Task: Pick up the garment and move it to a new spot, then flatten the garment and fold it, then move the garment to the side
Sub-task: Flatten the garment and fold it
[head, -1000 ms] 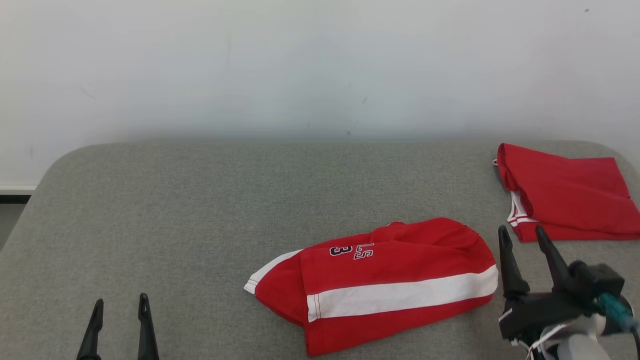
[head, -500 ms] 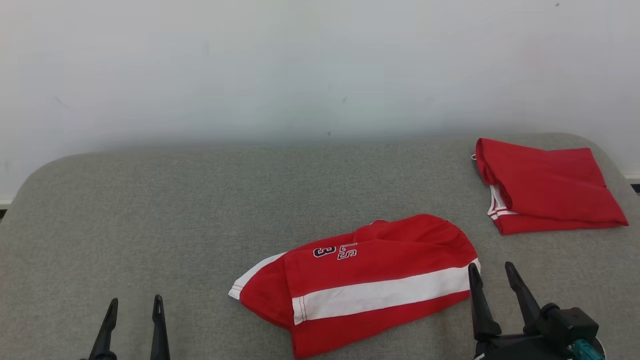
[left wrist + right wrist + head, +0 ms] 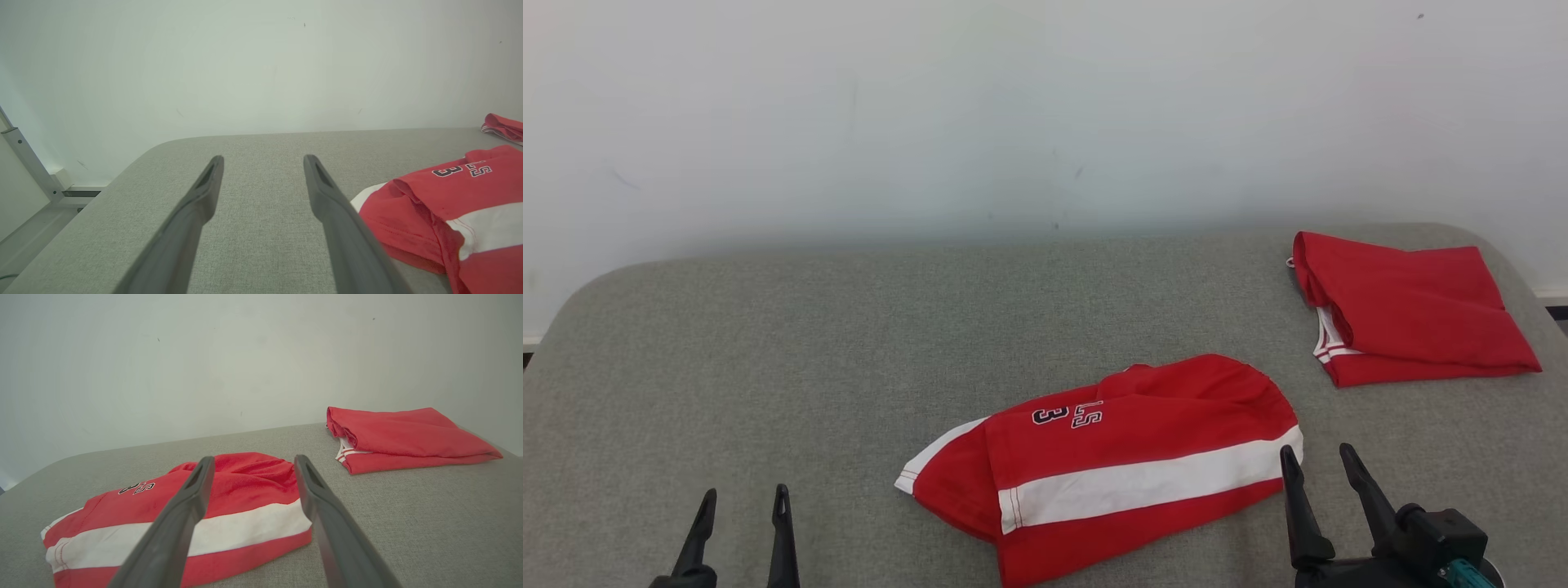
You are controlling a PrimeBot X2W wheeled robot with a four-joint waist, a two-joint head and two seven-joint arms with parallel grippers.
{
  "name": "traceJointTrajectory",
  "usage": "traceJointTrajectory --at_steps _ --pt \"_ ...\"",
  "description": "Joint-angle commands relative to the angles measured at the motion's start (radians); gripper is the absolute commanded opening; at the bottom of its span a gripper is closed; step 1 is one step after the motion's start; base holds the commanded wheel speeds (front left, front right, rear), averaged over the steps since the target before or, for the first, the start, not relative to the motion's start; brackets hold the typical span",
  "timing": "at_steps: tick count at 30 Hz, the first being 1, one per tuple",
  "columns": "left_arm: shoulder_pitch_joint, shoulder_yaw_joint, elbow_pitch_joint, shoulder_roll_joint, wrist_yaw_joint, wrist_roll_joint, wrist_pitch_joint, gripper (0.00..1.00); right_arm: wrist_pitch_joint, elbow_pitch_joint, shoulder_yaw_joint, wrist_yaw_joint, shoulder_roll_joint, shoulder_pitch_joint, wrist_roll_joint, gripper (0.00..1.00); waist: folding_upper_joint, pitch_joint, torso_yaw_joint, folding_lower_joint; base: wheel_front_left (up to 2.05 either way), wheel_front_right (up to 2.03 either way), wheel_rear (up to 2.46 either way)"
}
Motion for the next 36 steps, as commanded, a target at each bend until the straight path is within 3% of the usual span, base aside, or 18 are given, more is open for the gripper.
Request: traceJointTrajectory --at_steps 1,11,36 --pt "0.008 0.000 -0.026 0.001 0.007 -0.003 0.023 1.00 0.005 -0.004 -0.004 -0.003 0.005 0.010 -0.006 1.00 0.0000 -0.004 0.004 0.0000 0.00 0.00 0.00" --pt "0.033 0.005 -0.113 0.000 0.012 -0.040 0.113 1.00 0.019 -0.015 -0.013 -0.003 0.009 0.015 -0.015 1.00 0.0000 -0.011 0.012 0.0000 0.00 0.00 0.00" --pt "0.056 -0.007 -0.127 0.002 0.024 -0.078 0.104 1.00 0.034 -0.015 -0.024 -0.003 0.012 0.016 -0.020 1.00 0.0000 -0.012 0.014 0.0000 0.00 0.00 0.00"
